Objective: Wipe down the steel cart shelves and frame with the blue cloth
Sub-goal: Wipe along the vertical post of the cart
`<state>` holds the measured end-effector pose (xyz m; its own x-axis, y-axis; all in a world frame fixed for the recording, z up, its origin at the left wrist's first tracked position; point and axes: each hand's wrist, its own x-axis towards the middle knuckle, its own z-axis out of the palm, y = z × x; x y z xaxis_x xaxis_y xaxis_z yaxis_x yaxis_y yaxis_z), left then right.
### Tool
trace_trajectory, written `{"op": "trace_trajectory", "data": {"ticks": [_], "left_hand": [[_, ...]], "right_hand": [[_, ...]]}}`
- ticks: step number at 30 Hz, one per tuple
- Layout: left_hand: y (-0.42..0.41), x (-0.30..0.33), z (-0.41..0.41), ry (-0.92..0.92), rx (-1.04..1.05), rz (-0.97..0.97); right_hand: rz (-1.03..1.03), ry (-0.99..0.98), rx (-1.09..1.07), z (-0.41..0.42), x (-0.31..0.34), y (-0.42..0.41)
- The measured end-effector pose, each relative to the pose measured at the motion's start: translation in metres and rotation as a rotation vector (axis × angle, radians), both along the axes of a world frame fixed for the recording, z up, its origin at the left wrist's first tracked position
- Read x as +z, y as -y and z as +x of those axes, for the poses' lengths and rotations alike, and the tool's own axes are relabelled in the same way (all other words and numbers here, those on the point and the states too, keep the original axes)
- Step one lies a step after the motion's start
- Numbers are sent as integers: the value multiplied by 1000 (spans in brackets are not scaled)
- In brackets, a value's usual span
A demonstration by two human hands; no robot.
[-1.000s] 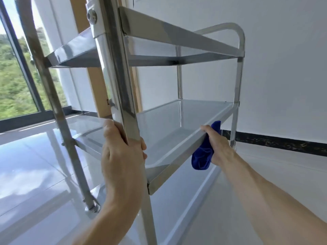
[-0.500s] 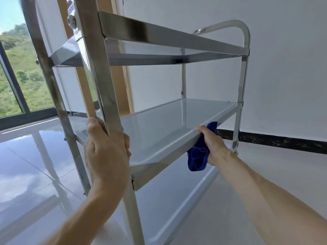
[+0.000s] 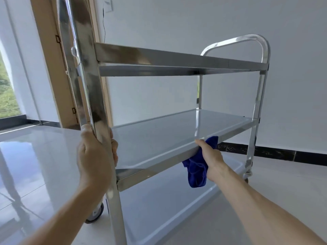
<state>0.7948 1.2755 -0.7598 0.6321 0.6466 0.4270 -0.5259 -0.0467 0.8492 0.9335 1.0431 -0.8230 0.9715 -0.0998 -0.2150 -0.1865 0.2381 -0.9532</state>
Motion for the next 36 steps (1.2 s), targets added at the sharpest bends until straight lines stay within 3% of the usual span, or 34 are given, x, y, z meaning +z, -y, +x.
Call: {"op": "trace_trajectory", "data": {"ticks": [11,22,27,31,33,36], "left_hand": [[-5,0,45,-57,-275,-3],[11,-2,80,-67,-393,33],[16,-5,87,-80,-390,78],[7,5,80,-143,-288,252],[-1,28,77,-139,-189,326],[-11,94,73,-10,-122,285]], "right_hand": [[-21,25,-99,-25,-2,40],[-33,6,-180,-42,-5,74],[-228,-25,-148,-57,3,93],[-368,-47,-79,-91,28,99],[-402,19,-27,-105,58,99],[-297,385,52,-126,132,92]]}}
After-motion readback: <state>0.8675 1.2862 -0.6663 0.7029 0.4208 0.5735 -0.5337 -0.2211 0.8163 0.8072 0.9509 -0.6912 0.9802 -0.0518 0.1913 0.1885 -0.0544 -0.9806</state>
